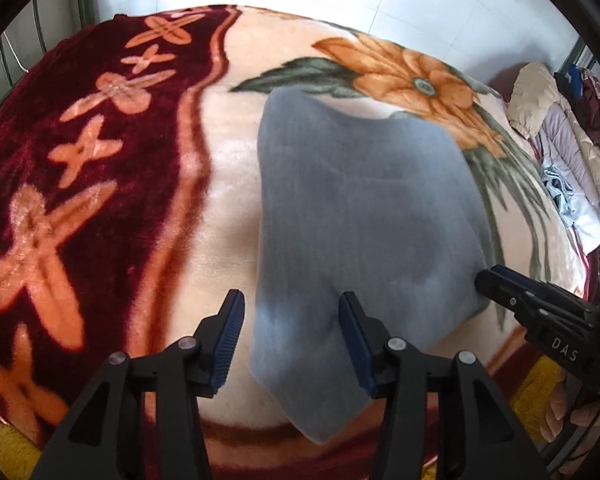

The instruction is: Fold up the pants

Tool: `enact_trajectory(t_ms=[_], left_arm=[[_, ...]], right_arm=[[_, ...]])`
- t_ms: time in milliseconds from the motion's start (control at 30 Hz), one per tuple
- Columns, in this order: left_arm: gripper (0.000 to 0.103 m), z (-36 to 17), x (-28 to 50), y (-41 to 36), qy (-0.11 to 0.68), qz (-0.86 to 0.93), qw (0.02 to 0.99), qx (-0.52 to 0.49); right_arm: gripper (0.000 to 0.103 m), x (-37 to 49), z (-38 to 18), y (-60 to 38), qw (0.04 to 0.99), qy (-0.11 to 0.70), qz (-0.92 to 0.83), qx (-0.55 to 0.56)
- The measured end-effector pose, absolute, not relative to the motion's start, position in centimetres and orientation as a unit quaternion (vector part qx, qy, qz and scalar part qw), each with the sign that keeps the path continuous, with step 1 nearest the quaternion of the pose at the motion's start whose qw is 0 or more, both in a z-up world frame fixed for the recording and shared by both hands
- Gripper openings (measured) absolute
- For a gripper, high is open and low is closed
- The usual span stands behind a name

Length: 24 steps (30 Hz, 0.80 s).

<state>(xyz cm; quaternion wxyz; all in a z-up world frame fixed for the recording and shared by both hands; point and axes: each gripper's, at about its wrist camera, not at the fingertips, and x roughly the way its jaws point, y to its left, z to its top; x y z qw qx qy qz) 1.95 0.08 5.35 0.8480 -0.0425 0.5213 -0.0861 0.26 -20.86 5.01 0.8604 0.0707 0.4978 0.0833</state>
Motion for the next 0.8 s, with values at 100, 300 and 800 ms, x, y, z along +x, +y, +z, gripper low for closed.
enact_trajectory(t_ms=[100,300,800], left_arm=[[0.06,6.5,0.6,0.1,0.509,-0.09,0.854,-0.05],[0.075,7.0,-2.1,-0.4,0.493,-0.08,0.864,-0.064],[0.088,1.9,-3.4,-1.0,0.519,-0.059,0.852,-0.028]], right_arm=[[0.04,-1.2,5.7,-20.5,0.864,0.491,0.084,0.068],[0.049,-3.8,5.2,-18.9,0.872,0.481,0.078,0.043],[0.068,-4.3,0.1,-18.0,0.867,0.496,0.039,0.031]])
